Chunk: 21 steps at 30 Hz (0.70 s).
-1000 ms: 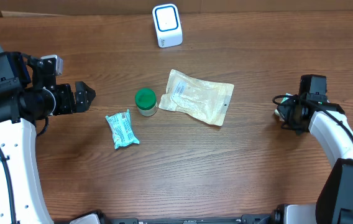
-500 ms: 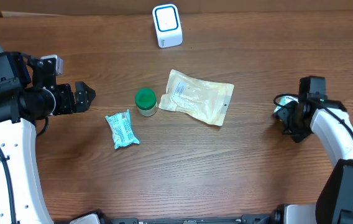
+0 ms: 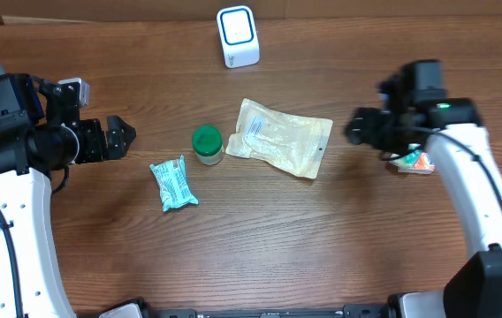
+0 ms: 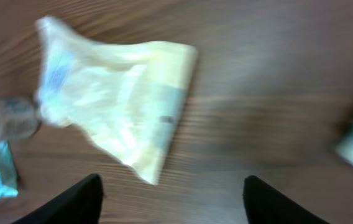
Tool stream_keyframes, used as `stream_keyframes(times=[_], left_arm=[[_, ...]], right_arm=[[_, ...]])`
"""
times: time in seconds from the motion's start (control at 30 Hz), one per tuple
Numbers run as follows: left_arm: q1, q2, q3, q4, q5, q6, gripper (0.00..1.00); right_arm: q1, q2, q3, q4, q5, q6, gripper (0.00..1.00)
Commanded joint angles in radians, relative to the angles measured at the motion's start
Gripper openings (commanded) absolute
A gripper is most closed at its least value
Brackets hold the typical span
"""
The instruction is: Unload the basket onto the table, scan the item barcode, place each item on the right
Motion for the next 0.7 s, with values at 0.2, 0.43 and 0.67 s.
stream_keyframes(times=[0.2, 0.43, 0.67], left_arm=[[-0.004, -0.002, 0.006, 0.0, 0.001, 0.015, 1.0], [-0.004, -0.002, 0.006, 0.0, 0.001, 0.015, 1.0], [-0.004, -0.002, 0.006, 0.0, 0.001, 0.014, 1.0]], right_arm=[[0.363, 0.025, 0.027, 0.149, 0.225, -0.083, 0.77], [0.495, 0.164, 0.027, 0.137, 0.232, -0.23, 0.77], [0.687, 0.308, 0.027, 0.157, 0.597, -0.21, 0.86]])
